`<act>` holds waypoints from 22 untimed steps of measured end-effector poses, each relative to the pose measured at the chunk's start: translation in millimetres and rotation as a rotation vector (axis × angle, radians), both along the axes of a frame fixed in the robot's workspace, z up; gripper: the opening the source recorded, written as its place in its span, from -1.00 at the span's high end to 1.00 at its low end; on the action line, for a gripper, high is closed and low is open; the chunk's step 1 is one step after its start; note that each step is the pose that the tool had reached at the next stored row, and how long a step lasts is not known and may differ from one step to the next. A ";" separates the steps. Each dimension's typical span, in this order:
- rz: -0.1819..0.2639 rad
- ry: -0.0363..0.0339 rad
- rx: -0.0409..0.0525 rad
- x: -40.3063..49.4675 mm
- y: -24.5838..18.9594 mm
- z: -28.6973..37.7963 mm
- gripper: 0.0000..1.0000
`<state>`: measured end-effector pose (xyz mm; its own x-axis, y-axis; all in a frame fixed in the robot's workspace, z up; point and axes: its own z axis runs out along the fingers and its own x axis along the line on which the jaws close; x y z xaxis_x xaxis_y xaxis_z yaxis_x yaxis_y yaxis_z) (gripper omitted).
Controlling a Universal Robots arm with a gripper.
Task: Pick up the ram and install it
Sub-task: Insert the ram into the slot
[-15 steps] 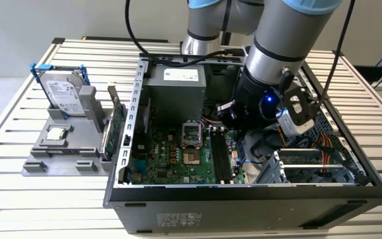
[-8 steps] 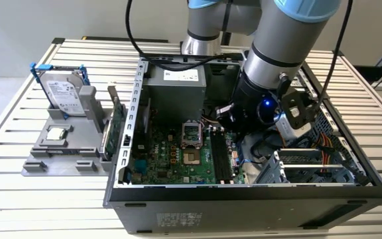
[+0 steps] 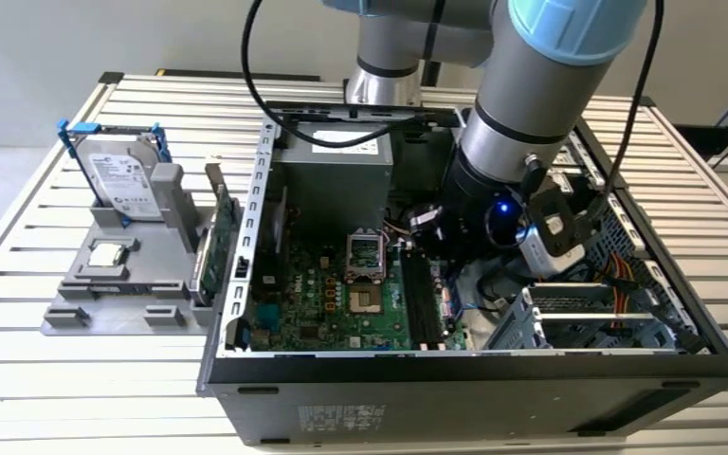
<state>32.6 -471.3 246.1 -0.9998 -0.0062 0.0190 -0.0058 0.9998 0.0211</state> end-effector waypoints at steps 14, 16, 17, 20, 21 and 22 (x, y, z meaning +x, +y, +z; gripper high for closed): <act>0.000 0.0000 0.0000 0.0 0.0 -3.8 1.00; 0.000 0.0000 0.0001 0.0 0.0 -5.2 1.00; 0.000 0.0000 -0.0001 0.0 -0.1 -5.5 1.00; 0.001 0.0000 0.0000 0.0 -0.1 -7.0 1.00; 0.001 0.0000 0.0001 0.0 -0.1 -7.5 1.00; 0.001 0.0000 -0.0001 0.0 -0.2 -8.0 1.00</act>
